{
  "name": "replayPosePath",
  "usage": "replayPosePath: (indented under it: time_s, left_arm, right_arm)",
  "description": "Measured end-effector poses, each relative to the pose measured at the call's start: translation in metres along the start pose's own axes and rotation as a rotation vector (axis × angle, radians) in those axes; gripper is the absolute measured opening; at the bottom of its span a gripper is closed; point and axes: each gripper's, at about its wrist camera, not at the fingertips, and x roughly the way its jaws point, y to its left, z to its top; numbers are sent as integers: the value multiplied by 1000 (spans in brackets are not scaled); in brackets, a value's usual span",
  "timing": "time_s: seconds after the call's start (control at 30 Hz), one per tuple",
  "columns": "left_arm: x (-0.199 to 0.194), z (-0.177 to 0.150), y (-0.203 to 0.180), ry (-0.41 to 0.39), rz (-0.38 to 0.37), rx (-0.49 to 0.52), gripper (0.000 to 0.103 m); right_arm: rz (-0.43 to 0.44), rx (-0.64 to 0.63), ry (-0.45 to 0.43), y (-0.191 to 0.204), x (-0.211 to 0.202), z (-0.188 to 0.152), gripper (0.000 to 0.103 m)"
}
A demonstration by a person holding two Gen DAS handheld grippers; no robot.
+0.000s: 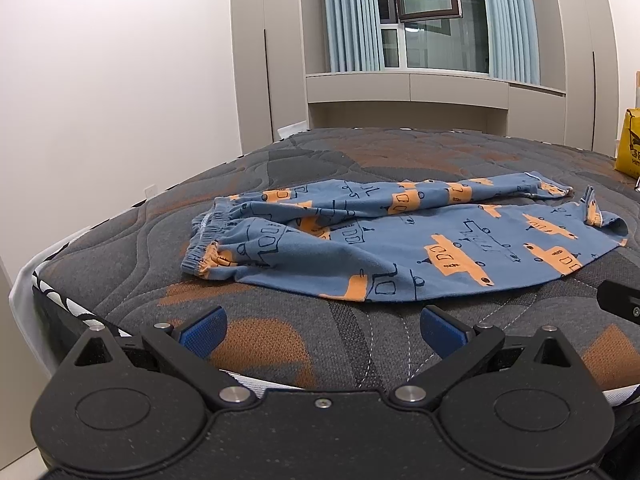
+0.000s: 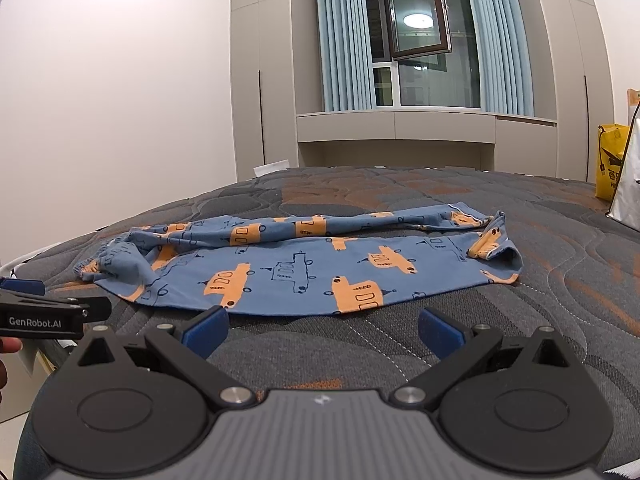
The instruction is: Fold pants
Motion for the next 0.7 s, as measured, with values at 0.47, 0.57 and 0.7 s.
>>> replayPosePath:
  time_s: [0.47,0.57,0.7]
  left_arm:
    - [0,2,-1,4,0,0,103]
    - [0,2,-1,4,0,0,103]
    - [3,-3,2,6,0,-1,103]
  right_arm:
    - [1,0,2,-2,0,-2,103]
    - [1,1,2,-1,0,-2,103]
    - [1,0,3,-1,-1,-3,103]
